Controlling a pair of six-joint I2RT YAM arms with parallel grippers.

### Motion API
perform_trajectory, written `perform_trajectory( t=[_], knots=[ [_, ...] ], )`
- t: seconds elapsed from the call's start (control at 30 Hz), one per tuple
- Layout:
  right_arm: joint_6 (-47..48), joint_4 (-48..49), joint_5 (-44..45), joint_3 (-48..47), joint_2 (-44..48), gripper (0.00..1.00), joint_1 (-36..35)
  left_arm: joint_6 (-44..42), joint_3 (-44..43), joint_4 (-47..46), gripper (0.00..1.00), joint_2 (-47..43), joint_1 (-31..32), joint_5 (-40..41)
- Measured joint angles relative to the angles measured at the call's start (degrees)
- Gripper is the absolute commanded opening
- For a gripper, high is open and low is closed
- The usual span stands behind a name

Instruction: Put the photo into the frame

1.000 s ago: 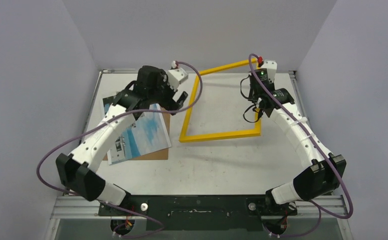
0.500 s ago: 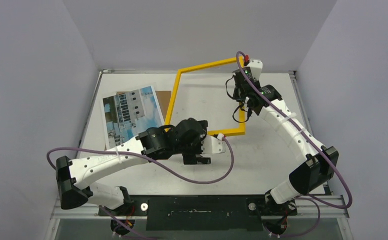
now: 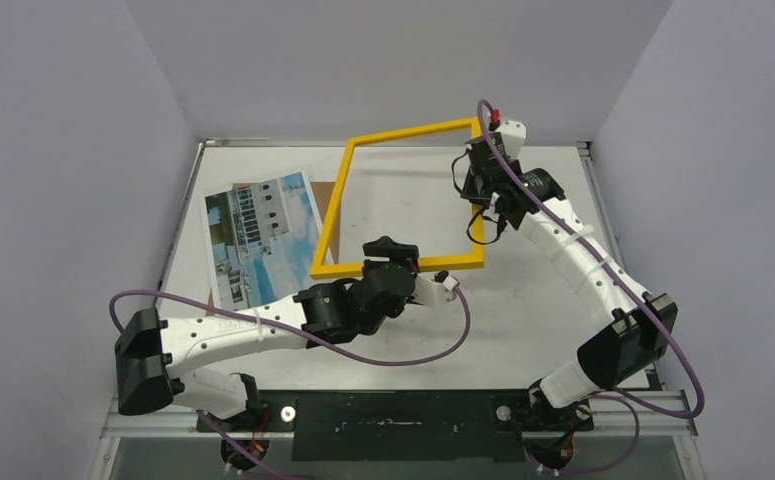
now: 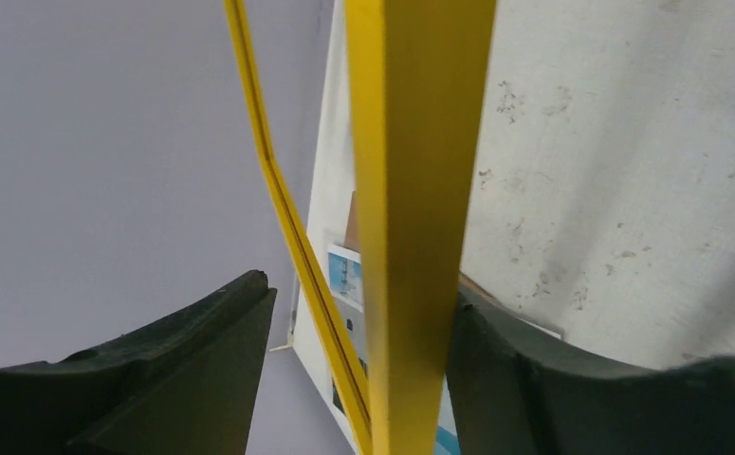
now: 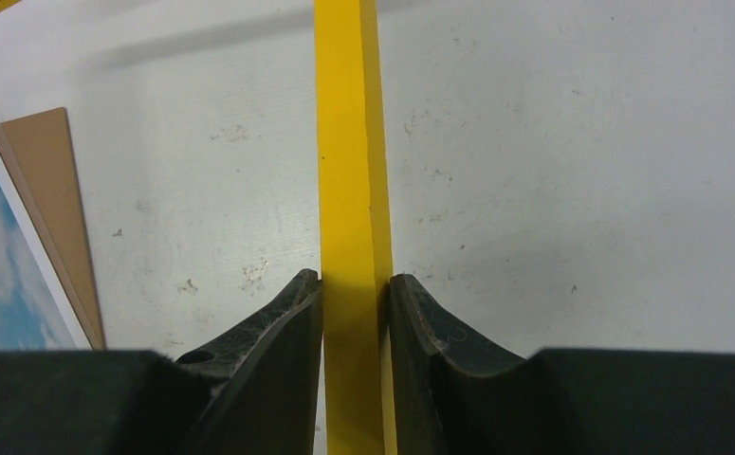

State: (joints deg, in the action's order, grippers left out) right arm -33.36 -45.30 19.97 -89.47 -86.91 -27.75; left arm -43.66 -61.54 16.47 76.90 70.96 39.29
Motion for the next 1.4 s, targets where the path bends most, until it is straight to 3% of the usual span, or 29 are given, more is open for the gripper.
perform_trajectory(
  t=[0.1, 0.2, 0.57, 0.8, 0.87, 1.1, 1.3, 1.4],
  knots=[
    [-0.63, 0.09, -0.39, 0.0, 0.0, 0.07, 0.02, -2.58, 1.25, -3.98, 0.16, 0.0, -0.02, 2.71],
    [-1.31, 0.15, -0.9, -0.02, -0.02, 0.14, 0.2, -4.59, 2.93, -7.48, 0.01, 0.0, -0.07, 5.25],
    [-1.79, 2.8, -3.02, -0.02, 0.46, 0.42, 1.38, -8.22, 2.99, -13.62, 0.0, -2.03, -2.71, 4.15],
    [1.03, 5.4, -13.27, 0.04, 4.59, 0.87, 6.82, -9.86, 0.48, -13.7, 0.0, -2.91, -6.51, 1.16],
    [2.62, 5.99, -16.06, 0.04, 5.77, 0.93, 9.4, -10.03, -0.68, -13.42, 0.0, -3.43, -7.32, -0.07],
    [11.23, 8.28, -17.97, 2.64, 10.23, 1.0, 12.46, -9.27, -5.46, -7.5, 0.0, -6.36, -8.55, -5.16],
    [26.21, 20.55, -20.74, 26.1, 27.85, 0.99, 13.42, -0.5, -15.13, 4.5, 0.0, -8.57, -13.35, -9.88],
    [33.99, 23.06, -27.54, 29.29, 32.04, 0.98, 13.55, 1.09, -17.0, 8.02, 0.0, -11.93, -15.5, -11.96]
  ],
)
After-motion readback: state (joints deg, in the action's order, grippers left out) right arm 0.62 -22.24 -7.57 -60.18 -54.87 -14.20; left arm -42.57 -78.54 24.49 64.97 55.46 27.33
